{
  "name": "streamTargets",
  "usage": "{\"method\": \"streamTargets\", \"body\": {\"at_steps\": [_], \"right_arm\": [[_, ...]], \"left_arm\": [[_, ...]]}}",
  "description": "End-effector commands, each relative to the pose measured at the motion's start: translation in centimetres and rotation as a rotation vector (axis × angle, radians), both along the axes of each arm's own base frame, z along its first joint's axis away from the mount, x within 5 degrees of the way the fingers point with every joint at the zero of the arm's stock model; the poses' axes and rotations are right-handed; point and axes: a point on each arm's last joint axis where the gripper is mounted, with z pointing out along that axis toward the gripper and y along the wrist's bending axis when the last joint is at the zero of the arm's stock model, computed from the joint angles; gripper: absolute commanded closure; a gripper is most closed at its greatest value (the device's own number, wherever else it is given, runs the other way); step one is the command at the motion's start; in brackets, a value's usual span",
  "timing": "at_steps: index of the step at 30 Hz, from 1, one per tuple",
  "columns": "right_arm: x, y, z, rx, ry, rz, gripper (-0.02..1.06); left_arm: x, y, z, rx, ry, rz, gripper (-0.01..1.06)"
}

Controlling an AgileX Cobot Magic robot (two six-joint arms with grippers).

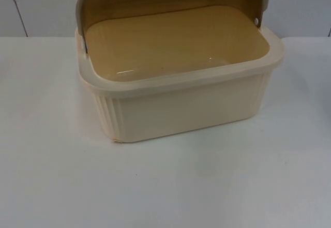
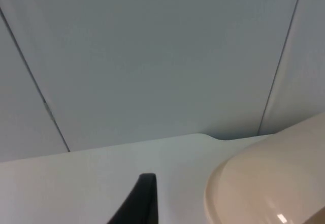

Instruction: Open the box lid with the left hand, place the block into the box with the right hand, then close the box lid with the left hand.

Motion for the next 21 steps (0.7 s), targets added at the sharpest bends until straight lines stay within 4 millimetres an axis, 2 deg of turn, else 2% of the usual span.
{"method": "streamTargets", "body": {"at_steps": [1,2,6,12,15,16,20,21], "right_arm": [[1.7,-1.0,-0.3,0.068,-0.022,0.000,0.00],[1.7,-1.0,-0.3,0.068,-0.022,0.000,0.00],[3.5,-5.0,-2.6,0.049,0.040,-0.105,0.00],[5.0,-6.8,-5.0,0.056,0.099,-0.091,0.00],[6.2,-8.1,-7.7,0.089,0.172,-0.092,0.00],[6.2,-8.1,-7.7,0.089,0.172,-0.092,0.00],[8.0,-9.3,-12.3,0.083,0.293,-0.073,0.00],[8.0,-9.3,-12.3,0.083,0.293,-0.073,0.00]], "left_arm": [[-0.3,0.2,0.2,-0.015,-0.003,0.007,0.00],[-0.3,0.2,0.2,-0.015,-0.003,0.007,0.00],[-0.3,0.2,0.1,-0.012,0.000,0.008,0.00],[-0.3,0.2,0.1,-0.012,0.000,0.008,0.00],[-0.3,0.2,0.1,-0.012,0.000,0.008,0.00],[-0.3,0.2,0.1,-0.012,0.000,0.008,0.00],[-0.3,0.2,0.1,-0.012,0.000,0.008,0.00],[-0.3,0.2,0.1,-0.012,0.000,0.008,0.00]]}}
